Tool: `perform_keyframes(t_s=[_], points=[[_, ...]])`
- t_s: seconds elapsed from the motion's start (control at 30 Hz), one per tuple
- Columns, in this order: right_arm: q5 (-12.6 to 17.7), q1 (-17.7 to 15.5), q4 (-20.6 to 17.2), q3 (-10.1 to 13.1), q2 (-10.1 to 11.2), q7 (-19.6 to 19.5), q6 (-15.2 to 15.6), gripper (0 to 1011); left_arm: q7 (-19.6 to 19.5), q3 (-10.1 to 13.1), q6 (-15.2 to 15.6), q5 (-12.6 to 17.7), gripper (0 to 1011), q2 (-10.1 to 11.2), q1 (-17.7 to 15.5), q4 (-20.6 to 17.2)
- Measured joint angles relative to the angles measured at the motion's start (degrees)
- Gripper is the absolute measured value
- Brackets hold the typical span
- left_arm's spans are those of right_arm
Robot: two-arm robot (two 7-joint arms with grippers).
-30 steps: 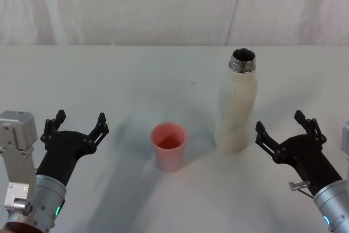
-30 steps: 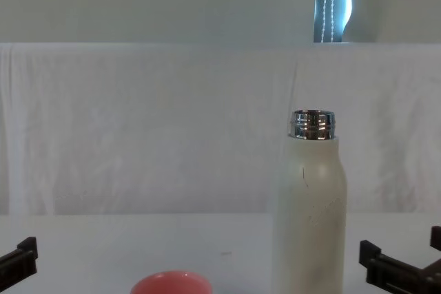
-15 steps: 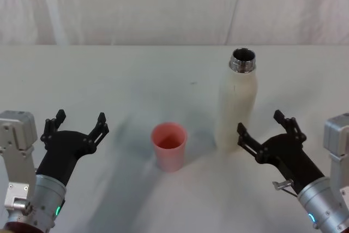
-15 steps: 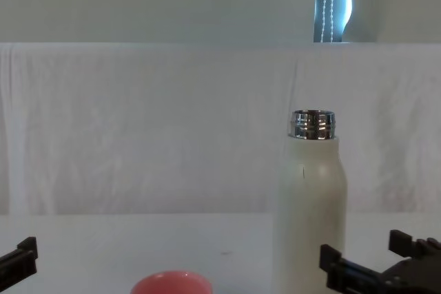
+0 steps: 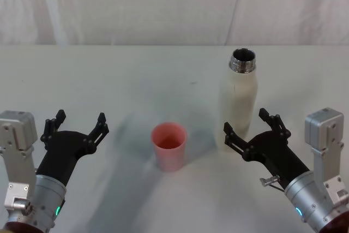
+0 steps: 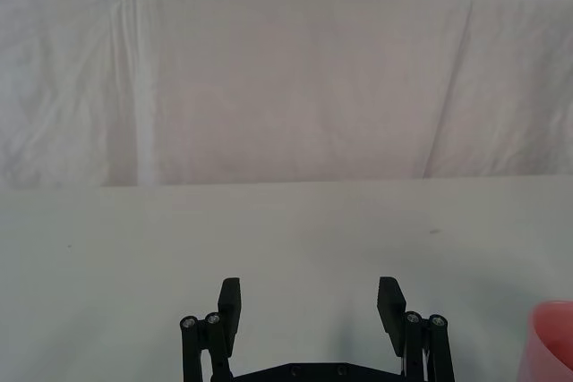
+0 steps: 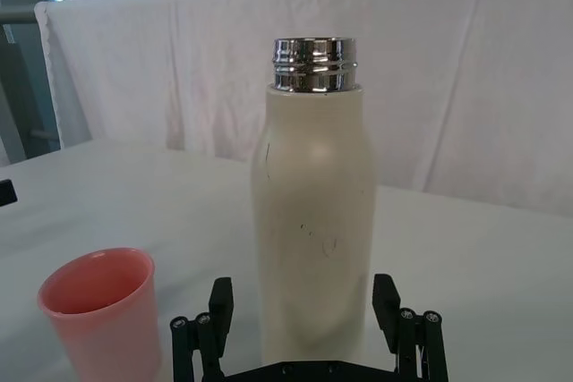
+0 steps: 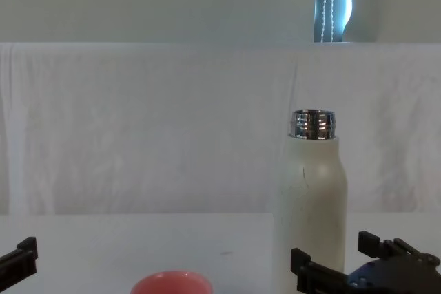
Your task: Grasp the thermos with one hand and pour water into the cup lid.
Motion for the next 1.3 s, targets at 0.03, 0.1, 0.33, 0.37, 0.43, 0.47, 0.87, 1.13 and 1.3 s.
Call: perform_keyframes(t_s=[0.03,0.1,0.33,0.37,0.43,0.47,0.87,1.13,1.3], points=[[0.08,0.28,0.32,-0.06,-0.1,0.08,0.03,1003,0.0,0.0,0.0,0.0,1001,0.0,0.0,0.0],[0.42,0.82,0.87,-0.07,-0.34,0.18,0.13,1003,0.0,0.0,0.0,0.0,1001,0.0,0.0,0.0],[1.06,2.36,2.36,-0.34,-0.8,0.32,0.26,1003,0.0,0.0,0.0,0.0,1001,0.0,0.0,0.0],[1.08,2.54,2.51,-0.38,-0.83,0.32,0.27,1003,0.0,0.0,0.0,0.0,1001,0.0,0.0,0.0],[1.1,3.02,2.92,-0.52,-0.9,0.34,0.28,1003,0.0,0.0,0.0,0.0,1001,0.0,0.0,0.0],[1.11,3.3,3.16,-0.59,-0.94,0.34,0.28,1003,0.0,0.0,0.0,0.0,1001,0.0,0.0,0.0],[1.13,5.11,4.68,-0.8,-1.2,0.29,0.25,1003,0.0,0.0,0.0,0.0,1001,0.0,0.0,0.0],[1.2,6.31,5.87,-1.08,-1.5,0.27,0.26,1003,0.0,0.0,0.0,0.0,1001,0.0,0.0,0.0],[1.41,7.23,6.89,-1.25,-1.75,0.35,0.28,1003,0.0,0.0,0.0,0.0,1001,0.0,0.0,0.0]])
